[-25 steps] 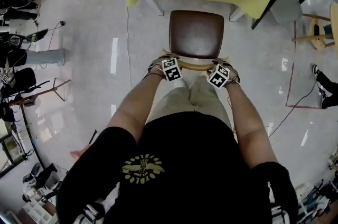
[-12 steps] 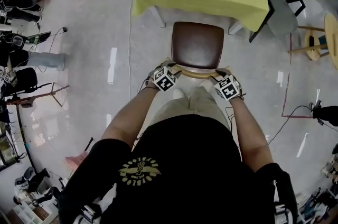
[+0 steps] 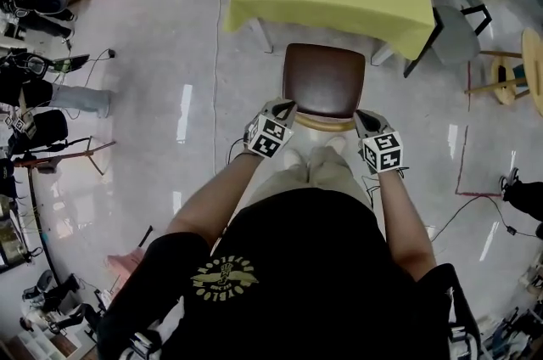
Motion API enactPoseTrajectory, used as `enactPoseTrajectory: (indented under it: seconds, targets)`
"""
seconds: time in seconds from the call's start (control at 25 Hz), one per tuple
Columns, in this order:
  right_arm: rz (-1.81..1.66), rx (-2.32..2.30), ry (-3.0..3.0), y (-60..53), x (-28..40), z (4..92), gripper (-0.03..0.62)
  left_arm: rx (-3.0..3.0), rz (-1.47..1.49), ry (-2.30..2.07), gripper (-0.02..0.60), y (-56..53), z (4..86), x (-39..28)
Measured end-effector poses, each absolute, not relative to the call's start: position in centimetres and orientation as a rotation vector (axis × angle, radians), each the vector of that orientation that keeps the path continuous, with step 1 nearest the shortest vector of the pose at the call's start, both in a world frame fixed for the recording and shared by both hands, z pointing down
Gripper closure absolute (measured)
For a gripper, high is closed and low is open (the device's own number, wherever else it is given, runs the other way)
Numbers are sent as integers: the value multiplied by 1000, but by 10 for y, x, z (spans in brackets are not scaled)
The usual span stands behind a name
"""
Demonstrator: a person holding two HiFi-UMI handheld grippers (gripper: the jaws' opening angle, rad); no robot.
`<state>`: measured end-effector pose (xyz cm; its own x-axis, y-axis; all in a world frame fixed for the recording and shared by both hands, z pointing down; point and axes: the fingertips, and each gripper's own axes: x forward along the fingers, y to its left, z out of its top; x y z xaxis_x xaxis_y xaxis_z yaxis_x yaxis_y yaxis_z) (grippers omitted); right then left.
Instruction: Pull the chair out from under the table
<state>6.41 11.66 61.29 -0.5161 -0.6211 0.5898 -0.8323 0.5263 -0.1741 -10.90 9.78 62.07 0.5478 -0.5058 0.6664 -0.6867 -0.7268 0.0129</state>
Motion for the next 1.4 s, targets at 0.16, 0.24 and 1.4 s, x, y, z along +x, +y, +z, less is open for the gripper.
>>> enactPoseTrajectory:
  seconds: [0.16,0.24,1.4]
  targets:
    - [563,1219,-2365,107,61,580,583,2521,750,-1102,572,87,578,-110]
    - [538,1240,-2384,105,62,565,583,2516,678,-1144,572,82,563,-112]
    - [283,1454,-2665,90,75,376,583,2748,276,-1315,572,63,371,-116]
